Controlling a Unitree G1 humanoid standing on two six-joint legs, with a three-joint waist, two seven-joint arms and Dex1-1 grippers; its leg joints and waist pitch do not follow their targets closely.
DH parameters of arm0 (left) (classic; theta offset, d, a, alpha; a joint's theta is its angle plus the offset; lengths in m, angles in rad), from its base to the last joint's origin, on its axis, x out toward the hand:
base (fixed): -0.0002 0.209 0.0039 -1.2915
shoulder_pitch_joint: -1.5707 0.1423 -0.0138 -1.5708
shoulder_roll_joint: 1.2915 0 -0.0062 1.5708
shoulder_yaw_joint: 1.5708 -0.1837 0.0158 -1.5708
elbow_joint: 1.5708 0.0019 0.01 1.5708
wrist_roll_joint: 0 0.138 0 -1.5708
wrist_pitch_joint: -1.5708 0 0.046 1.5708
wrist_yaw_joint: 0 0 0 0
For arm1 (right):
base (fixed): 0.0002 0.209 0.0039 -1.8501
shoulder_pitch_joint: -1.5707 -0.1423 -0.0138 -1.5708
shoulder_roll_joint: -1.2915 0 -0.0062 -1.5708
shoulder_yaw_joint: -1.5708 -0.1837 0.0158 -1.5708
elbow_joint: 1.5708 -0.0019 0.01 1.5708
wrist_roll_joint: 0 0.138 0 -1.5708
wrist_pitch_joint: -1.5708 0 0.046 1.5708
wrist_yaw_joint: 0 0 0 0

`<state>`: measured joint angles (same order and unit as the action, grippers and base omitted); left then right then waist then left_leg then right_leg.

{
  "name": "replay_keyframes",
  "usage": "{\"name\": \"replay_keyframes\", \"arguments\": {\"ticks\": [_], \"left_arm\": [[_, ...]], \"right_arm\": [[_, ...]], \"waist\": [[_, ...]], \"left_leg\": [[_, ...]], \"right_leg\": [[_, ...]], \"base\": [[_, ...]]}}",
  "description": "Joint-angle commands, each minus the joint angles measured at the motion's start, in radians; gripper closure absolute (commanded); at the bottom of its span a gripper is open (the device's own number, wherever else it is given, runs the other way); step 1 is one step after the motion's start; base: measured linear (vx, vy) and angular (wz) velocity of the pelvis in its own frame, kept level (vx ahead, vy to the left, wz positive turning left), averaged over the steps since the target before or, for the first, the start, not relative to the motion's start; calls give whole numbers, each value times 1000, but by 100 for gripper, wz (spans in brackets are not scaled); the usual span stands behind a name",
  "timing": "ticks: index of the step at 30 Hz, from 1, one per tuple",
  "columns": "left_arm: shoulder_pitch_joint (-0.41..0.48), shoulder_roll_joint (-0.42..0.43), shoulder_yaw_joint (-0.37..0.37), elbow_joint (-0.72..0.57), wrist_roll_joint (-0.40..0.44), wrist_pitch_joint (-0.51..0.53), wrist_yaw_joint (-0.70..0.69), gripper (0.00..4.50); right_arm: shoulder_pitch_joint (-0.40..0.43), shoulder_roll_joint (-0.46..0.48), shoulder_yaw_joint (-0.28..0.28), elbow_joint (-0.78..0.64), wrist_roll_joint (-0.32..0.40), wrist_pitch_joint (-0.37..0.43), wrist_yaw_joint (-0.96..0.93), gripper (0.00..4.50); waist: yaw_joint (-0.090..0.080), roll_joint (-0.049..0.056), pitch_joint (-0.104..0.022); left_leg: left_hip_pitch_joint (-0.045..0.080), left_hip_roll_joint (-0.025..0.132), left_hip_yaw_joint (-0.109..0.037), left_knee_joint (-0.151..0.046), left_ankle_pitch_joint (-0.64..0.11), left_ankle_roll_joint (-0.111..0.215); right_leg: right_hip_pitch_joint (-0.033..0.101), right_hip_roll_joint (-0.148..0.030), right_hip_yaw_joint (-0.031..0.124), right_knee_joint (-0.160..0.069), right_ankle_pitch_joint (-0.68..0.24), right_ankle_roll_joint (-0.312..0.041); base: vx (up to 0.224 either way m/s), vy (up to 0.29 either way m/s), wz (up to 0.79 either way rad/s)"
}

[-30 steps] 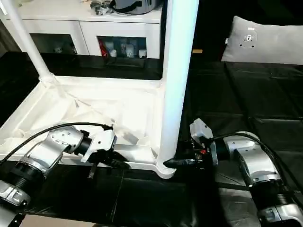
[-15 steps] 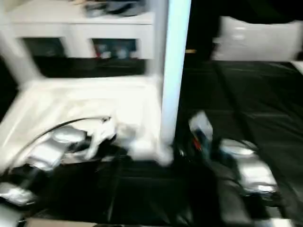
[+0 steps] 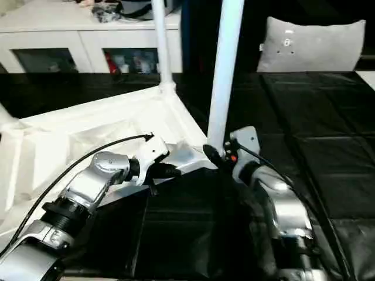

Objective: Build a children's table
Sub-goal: Rotate leg to tighten

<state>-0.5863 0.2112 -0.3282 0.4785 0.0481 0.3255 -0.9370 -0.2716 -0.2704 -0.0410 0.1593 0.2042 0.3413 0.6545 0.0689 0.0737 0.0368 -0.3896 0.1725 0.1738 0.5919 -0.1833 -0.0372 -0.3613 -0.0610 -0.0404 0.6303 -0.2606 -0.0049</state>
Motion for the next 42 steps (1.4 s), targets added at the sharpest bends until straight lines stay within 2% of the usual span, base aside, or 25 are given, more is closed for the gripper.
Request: {"name": "replay_keyframes", "arguments": {"ticks": [1,2,3,5,6,7,9,10,11,14,15,17,18,21,22,24,26,28,36,40,42], "left_arm": [[6,-1,-14,8,-8,-49,-19,450],[11,24,-23,8,-6,-87,-60,450],[19,59,-35,10,-7,-126,-121,450],[20,71,-39,13,-6,-143,-141,450],[24,80,-41,17,-14,-198,-174,450],[25,86,-42,20,-21,-212,-196,450],[20,108,-58,26,-16,-236,-239,450],[17,116,-65,32,-14,-250,-255,450],[12,131,-72,39,-25,-280,-307,450],[10,141,-76,41,-37,-298,-350,450],[9,146,-79,40,-40,-301,-365,450],[6,163,-92,47,-43,-337,-421,450],[5,168,-97,50,-43,-347,-437,450],[3,193,-121,58,-41,-385,-517,450],[3,193,-121,58,-41,-385,-517,450],[4,197,-124,55,-43,-390,-530,450],[9,199,-124,51,-46,-393,-546,450],[12,200,-124,47,-50,-394,-557,450],[18,206,-127,45,-60,-400,-582,450],[31,201,-108,17,-85,-338,-576,450],[31,180,-83,3,-75,-271,-488,450]], "right_arm": [[11,5,55,-30,38,-7,87,112],[15,-29,47,-29,46,-22,135,95],[18,-88,40,-22,52,-38,212,91],[18,-114,40,-18,49,-45,240,73],[20,-157,49,-20,47,-48,294,63],[20,-186,56,-22,51,-49,336,55],[14,-232,63,-20,59,-67,413,55],[11,-249,66,-18,67,-73,442,55],[2,-289,81,-4,78,-94,532,55],[-3,-317,96,5,87,-101,597,55],[-5,-327,104,7,87,-102,618,71],[-13,-354,128,17,95,-107,693,71],[-16,-359,135,20,98,-105,713,84],[-31,-373,173,38,105,-105,796,111],[-31,-373,173,38,105,-105,796,111],[-31,-372,178,38,111,-99,804,147],[-28,-369,182,36,117,-92,814,155],[-26,-366,184,36,120,-89,818,178],[-18,-356,193,42,139,-72,835,233],[4,-327,177,-6,191,-14,807,246],[17,-289,175,-43,179,30,710,246]], "waist": [[5,-19,-53],[8,-10,-56],[7,-17,-56],[11,-14,-58],[14,-14,-58],[14,-19,-58],[25,-16,-57],[30,-16,-57],[37,-18,-58],[45,-17,-58],[46,-22,-58],[52,-22,-59],[53,-26,-59],[59,-23,-61],[58,-23,-60],[63,-25,-59],[70,-25,-59],[70,-25,-59],[71,-26,-62],[70,-24,-61],[70,-25,-60]], "left_leg": [[13,56,-25,-60,-85,94],[13,56,-27,-58,-75,96],[11,55,-25,-55,-78,103],[10,56,-25,-52,-64,115],[12,57,-25,-51,-65,121],[11,56,-24,-50,-65,124],[13,60,-23,-50,-77,127],[17,63,-20,-50,-91,126],[15,64,-21,-50,-91,126],[16,66,-21,-49,-90,130],[15,66,-21,-50,-88,132],[14,66,-22,-48,-87,137],[14,68,-20,-48,-82,140],[14,68,-22,-47,-81,146],[13,68,-22,-47,-82,145],[15,70,-21,-48,-90,141],[16,71,-21,-49,-92,135],[16,71,-21,-50,-97,130],[13,68,-21,-46,-73,138],[14,69,-21,-48,-83,136],[16,70,-22,-50,-85,128]], "right_leg": [[37,-88,41,-77,77,-217],[38,-88,40,-74,93,-219],[40,-87,40,-75,116,-219],[39,-85,39,-68,167,-222],[36,-85,37,-68,169,-224],[38,-83,36,-69,168,-224],[35,-86,36,-69,139,-226],[32,-86,37,-70,119,-230],[33,-87,35,-68,108,-234],[31,-88,35,-67,105,-238],[31,-88,35,-66,107,-239],[31,-90,34,-64,98,-248],[29,-89,35,-63,101,-247],[26,-91,33,-62,93,-253],[26,-91,32,-62,88,-255],[24,-92,34,-63,71,-257],[23,-93,34,-63,56,-255],[23,-93,34,-63,50,-254],[24,-92,33,-59,89,-255],[23,-92,33,-60,71,-259],[21,-91,33,-61,55,-257]], "base": [[0,0,0],[0,0,0],[0,0,0],[0,0,0],[0,0,0],[0,0,0],[0,0,0],[0,0,0],[0,0,0],[0,0,0],[0,0,0],[0,0,0],[0,0,0],[0,0,0],[0,0,0],[0,0,0],[0,0,0],[0,0,0],[0,0,0],[0,0,0],[0,0,0]]}}
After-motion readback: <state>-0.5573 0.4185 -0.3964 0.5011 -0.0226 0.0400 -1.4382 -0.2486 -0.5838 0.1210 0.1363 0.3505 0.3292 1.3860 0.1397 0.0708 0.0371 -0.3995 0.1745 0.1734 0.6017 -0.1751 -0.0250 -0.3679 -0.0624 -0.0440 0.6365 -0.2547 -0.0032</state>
